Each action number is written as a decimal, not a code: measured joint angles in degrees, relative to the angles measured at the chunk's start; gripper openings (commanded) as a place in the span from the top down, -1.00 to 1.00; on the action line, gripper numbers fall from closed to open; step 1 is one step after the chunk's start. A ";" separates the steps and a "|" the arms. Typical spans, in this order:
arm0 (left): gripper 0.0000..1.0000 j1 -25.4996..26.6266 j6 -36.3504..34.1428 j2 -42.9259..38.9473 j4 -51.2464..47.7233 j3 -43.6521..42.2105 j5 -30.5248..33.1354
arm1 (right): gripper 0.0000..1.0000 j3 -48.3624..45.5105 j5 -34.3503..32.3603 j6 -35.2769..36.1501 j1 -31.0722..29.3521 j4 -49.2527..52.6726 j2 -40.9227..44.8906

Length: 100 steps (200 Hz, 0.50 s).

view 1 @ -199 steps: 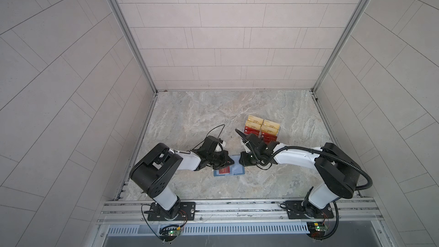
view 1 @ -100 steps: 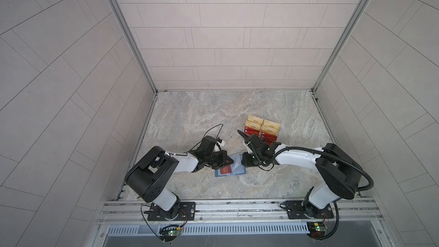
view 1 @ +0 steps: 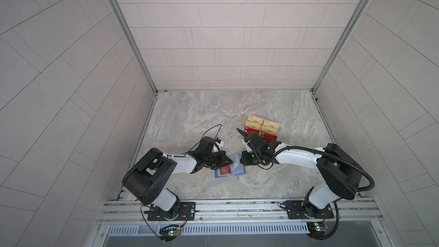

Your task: Put the credit cards into the card holder

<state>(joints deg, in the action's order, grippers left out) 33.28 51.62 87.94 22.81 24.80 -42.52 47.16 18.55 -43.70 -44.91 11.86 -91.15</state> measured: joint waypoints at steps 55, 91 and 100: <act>0.59 -0.15 0.22 -0.63 0.68 -0.74 -0.15 | 0.49 1.29 1.90 -0.02 -1.95 -1.03 -1.42; 0.22 -0.15 -0.15 -2.36 0.24 -1.01 -0.11 | 0.49 1.29 3.10 -0.31 -1.99 -2.45 -1.90; 0.15 -0.15 -0.74 -3.30 -0.68 -0.98 0.13 | 0.49 1.29 3.26 -0.31 -2.01 -2.73 -1.90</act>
<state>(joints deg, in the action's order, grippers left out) 33.12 50.87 84.64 22.13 23.81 -42.39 48.45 21.80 -44.01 -46.92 9.13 -93.06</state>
